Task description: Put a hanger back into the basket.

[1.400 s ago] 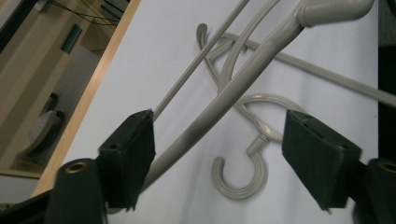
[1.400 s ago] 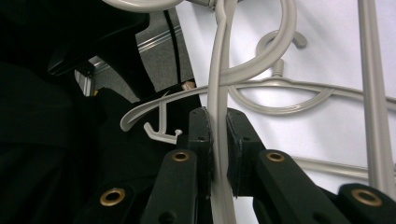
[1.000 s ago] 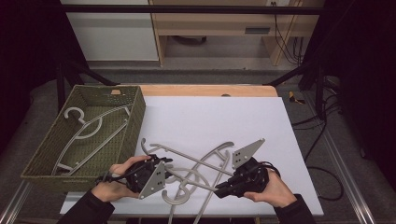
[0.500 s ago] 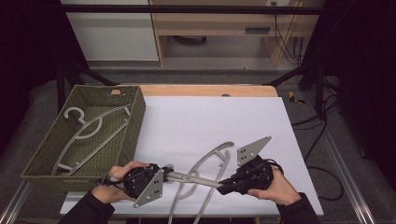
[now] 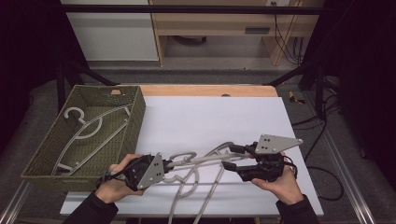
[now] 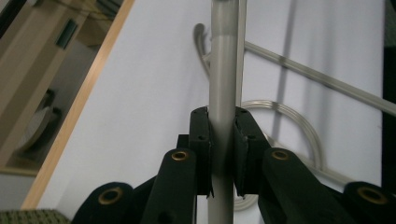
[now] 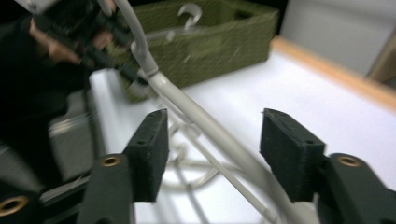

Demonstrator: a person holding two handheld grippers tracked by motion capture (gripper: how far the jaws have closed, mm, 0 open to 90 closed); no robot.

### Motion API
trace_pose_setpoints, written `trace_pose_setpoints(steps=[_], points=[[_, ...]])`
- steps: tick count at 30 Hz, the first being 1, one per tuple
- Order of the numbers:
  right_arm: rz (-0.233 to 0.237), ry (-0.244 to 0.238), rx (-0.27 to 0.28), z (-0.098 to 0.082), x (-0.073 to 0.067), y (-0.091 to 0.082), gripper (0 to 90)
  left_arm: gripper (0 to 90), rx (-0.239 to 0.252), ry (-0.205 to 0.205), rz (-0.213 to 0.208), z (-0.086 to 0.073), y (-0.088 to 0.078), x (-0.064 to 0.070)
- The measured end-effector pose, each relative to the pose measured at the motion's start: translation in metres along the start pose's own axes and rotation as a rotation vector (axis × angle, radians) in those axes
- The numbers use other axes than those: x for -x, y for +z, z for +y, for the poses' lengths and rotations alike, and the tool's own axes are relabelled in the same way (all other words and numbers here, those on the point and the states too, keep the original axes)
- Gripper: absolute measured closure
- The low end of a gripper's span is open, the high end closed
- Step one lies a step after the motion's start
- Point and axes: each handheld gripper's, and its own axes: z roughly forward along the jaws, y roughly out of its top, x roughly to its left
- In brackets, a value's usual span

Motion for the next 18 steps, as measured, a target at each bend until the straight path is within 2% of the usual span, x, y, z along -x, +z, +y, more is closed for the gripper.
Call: trace_pose_setpoints(steps=[1,2,3,4,7,9,10,11,14,18], points=[[-0.029,0.007,0.028,-0.001,0.001,-0.002,36.7,79.8,0.012,-0.044,0.006,0.000,0.000,-0.003],[-0.058,0.004,0.048,-0.003,0.002,-0.004,34.0,79.8,0.003,-0.065,0.003,0.000,-0.001,-0.007],[-0.080,0.002,0.066,-0.004,0.002,-0.006,32.3,79.8,0.025,-0.120,-0.004,0.000,0.000,-0.009],[-0.099,0.004,0.078,-0.007,0.003,-0.008,31.2,79.8,0.033,-0.148,-0.005,0.001,-0.001,-0.012],[-0.144,0.018,0.113,-0.017,0.004,-0.012,28.3,79.8,0.032,-0.193,0.013,0.004,-0.005,-0.021],[-0.176,0.034,0.116,-0.025,0.006,-0.013,24.7,79.8,0.045,-0.241,0.027,0.007,-0.007,-0.025],[-0.196,0.047,0.114,-0.028,0.007,-0.014,22.5,79.8,0.039,-0.244,0.031,0.009,-0.009,-0.028],[-0.209,0.060,0.115,-0.032,0.009,-0.014,20.8,79.8,0.047,-0.268,0.029,0.010,-0.011,-0.031],[-0.229,0.120,0.090,-0.043,0.013,-0.013,16.5,79.8,0.052,-0.288,0.040,0.014,-0.018,-0.038],[-0.278,0.147,0.045,-0.055,0.017,-0.011,11.7,79.8,0.053,-0.313,0.056,0.019,-0.034,-0.050]])
